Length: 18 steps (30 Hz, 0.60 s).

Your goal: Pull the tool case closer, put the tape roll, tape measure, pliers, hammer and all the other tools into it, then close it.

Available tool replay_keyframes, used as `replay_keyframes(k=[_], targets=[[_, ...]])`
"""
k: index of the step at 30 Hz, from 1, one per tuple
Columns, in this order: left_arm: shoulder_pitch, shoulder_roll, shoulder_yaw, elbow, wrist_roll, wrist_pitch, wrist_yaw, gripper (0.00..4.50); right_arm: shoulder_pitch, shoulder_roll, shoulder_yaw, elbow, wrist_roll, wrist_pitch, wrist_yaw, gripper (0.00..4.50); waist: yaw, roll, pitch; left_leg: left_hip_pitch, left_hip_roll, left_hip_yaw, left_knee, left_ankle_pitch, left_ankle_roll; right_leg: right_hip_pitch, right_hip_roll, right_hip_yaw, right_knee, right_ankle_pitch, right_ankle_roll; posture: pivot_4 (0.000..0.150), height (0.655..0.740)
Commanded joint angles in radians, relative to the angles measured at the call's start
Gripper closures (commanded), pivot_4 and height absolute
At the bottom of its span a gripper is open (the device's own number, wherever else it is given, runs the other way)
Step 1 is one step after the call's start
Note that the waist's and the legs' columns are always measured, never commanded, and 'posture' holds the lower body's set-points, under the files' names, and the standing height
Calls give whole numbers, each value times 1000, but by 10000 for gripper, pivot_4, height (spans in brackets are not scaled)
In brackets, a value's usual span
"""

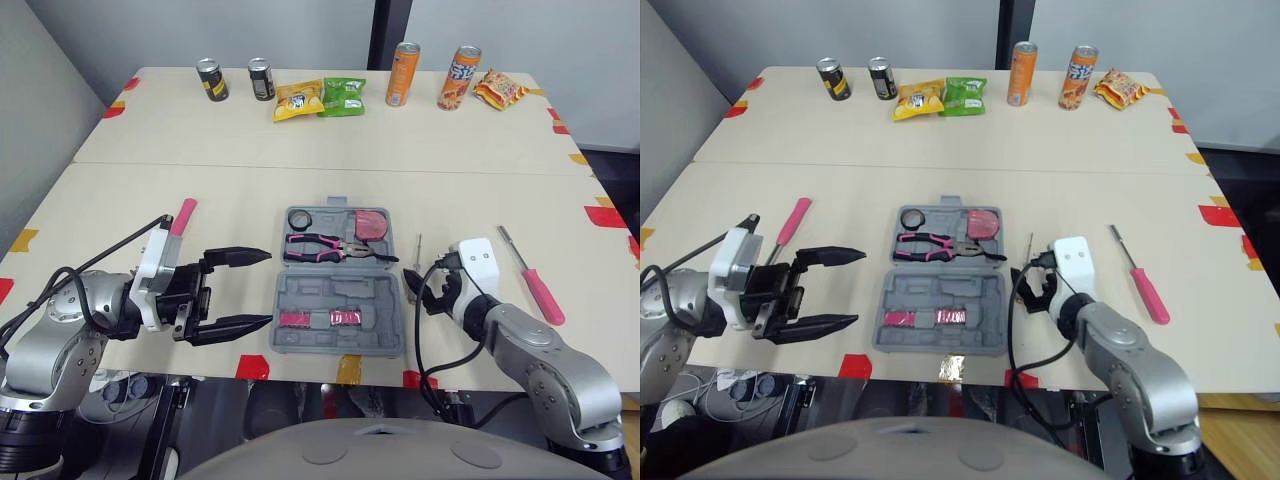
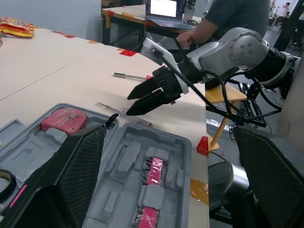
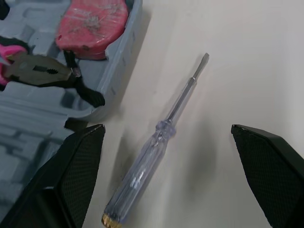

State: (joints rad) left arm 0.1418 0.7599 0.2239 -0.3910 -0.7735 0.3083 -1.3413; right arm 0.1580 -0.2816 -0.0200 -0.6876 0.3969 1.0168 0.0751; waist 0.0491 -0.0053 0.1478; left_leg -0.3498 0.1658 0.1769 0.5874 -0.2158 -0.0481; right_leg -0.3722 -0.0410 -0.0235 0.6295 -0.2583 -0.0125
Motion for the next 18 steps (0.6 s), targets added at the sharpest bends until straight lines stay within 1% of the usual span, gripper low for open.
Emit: replay_keyframes(k=[1,6,9,12,13,18], targets=[[-3,17,30,-19,-20,8,2,0,-33,28,24,-19,-30,8,-38,91,-2,0,0,0,0,0,0,0,-1,0,0,0,0,0,0,1500,7400],[2,26,54,-32,-27,18,15,0,-44,44,53,11,-64,9,-52,91,-3,0,0,0,0,0,0,2,-7,0,0,0,0,0,0,1500,7400],[5,30,62,-39,-27,21,19,0,-49,57,69,37,-86,11,-63,7721,-3,0,0,0,0,0,0,2,-7,0,0,0,0,0,0,1500,7400],[9,32,69,-52,-32,28,30,0,-45,64,90,72,-113,2,-66,19095,-3,0,0,0,0,0,0,2,-7,0,0,0,0,0,1,1500,7400],[11,32,71,-56,-32,29,32,0,-42,65,96,79,-119,-1,-65,21416,-3,0,0,0,0,0,0,2,-7,0,1,0,0,0,1,1500,7400],[19,36,78,-80,-42,43,48,0,-20,65,104,99,-142,-27,-47,39320,-7,0,-1,0,0,-1,0,2,-8,0,1,0,0,0,1,1500,7400]])
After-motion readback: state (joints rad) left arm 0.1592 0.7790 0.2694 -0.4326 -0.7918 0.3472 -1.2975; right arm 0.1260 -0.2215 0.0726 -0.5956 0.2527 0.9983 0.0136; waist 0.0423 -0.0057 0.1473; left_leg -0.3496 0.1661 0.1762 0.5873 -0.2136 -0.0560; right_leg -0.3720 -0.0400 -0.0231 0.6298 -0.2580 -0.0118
